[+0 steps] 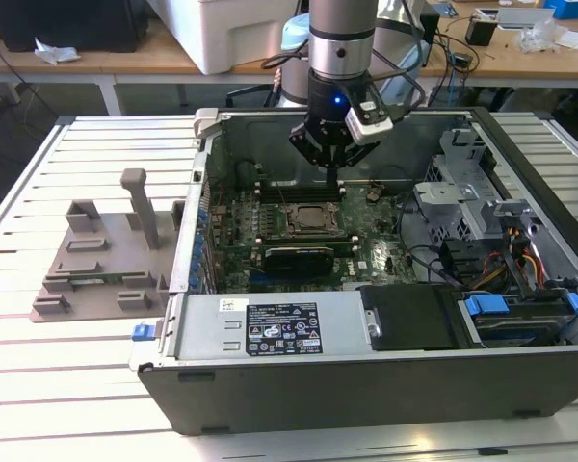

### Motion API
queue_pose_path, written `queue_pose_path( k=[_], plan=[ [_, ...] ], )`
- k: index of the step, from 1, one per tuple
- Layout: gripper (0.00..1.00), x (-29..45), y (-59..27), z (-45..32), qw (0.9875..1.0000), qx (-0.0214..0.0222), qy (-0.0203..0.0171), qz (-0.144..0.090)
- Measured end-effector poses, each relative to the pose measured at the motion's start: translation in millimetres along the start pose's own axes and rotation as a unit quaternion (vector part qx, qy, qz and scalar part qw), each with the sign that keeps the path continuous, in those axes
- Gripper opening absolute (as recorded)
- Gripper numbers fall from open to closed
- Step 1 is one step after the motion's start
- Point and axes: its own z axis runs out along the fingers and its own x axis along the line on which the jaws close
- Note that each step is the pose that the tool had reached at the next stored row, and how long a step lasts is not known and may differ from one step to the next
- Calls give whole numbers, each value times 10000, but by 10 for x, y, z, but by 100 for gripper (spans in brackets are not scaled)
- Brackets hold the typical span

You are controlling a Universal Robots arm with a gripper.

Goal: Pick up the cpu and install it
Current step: 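Install the first cpu locking lever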

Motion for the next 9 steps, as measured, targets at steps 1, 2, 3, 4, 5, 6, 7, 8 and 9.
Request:
queue_pose_path(
  k=[1, 2, 3, 4, 5, 6, 7, 8, 9],
  plan=[
    [11, 0, 0, 0, 10000, -2, -1, -42],
    [11, 0, 0, 0, 9999, -5, -3, -112],
    [11, 0, 0, 0, 9998, -9, -5, -196],
    [11, 0, 0, 0, 9996, -12, -7, -275],
    [11, 0, 0, 0, 9994, -15, -8, -332],
    [11, 0, 0, 0, 9993, -18, -10, -384],
    [11, 0, 0, 0, 9990, -20, -11, -451],
    [11, 0, 0, 0, 9988, -22, -12, -492],
    [11, 0, 0, 0, 9985, -25, -13, -541]
  ],
)
